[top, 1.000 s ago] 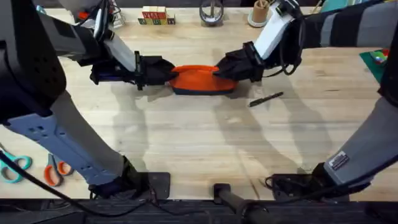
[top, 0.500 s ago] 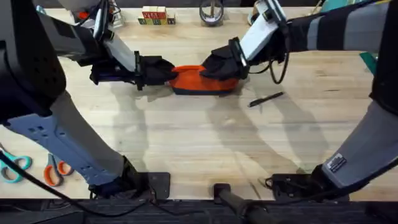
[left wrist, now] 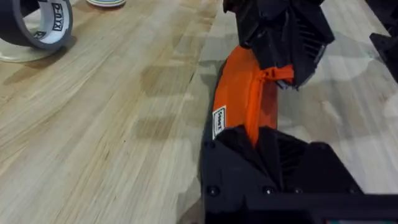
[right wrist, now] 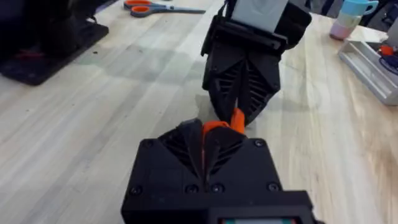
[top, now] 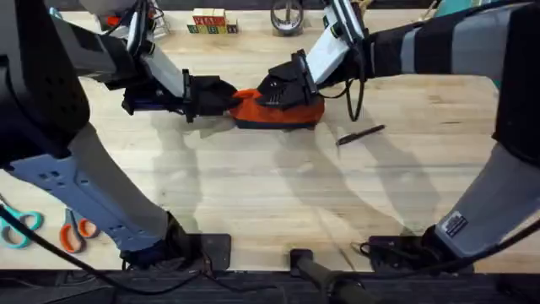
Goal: Unzip the bag, pick up the pens from the table one at a time and place them inside, then zip the bag closed.
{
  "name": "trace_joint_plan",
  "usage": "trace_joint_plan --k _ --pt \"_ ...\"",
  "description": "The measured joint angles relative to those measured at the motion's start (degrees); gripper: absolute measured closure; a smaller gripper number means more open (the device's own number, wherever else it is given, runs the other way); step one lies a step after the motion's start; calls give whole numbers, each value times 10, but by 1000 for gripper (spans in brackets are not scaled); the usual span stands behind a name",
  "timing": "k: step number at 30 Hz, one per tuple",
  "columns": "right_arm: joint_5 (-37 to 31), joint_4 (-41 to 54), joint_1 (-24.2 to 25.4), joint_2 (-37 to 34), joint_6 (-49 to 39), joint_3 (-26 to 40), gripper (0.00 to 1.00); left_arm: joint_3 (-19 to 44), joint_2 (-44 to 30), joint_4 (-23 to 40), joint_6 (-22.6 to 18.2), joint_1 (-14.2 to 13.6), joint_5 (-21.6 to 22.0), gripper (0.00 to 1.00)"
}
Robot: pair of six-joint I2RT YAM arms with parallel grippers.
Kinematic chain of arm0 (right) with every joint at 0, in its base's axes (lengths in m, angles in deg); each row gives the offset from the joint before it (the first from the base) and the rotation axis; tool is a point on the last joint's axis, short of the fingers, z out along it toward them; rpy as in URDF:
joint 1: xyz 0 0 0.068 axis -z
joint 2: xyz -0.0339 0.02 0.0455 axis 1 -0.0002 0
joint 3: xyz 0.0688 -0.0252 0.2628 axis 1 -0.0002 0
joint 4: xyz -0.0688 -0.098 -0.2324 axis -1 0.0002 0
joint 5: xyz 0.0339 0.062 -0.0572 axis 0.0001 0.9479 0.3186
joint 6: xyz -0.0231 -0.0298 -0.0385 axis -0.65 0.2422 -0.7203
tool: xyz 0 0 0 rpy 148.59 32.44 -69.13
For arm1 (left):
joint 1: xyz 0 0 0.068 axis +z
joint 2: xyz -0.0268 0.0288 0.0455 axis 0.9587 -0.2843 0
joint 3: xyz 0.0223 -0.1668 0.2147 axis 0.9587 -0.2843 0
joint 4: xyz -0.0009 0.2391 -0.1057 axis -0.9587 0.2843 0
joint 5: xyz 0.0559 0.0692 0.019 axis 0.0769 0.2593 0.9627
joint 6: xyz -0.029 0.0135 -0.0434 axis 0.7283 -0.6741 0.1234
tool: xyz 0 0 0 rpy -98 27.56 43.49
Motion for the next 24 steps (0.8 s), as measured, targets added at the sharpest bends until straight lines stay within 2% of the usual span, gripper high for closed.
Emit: trace_joint_plan --k 5,6,7,24 --pt "-19 -29 -7 0 16 0 970 0 0 0 0 0 0 960" --pt "-43 -81 -21 0 45 0 970 0 0 -1 0 0 0 960" --pt "-48 -85 -24 0 49 0 970 0 0 -1 0 0 0 960" --pt "-68 -95 -40 0 69 0 970 0 0 0 0 0 0 960"
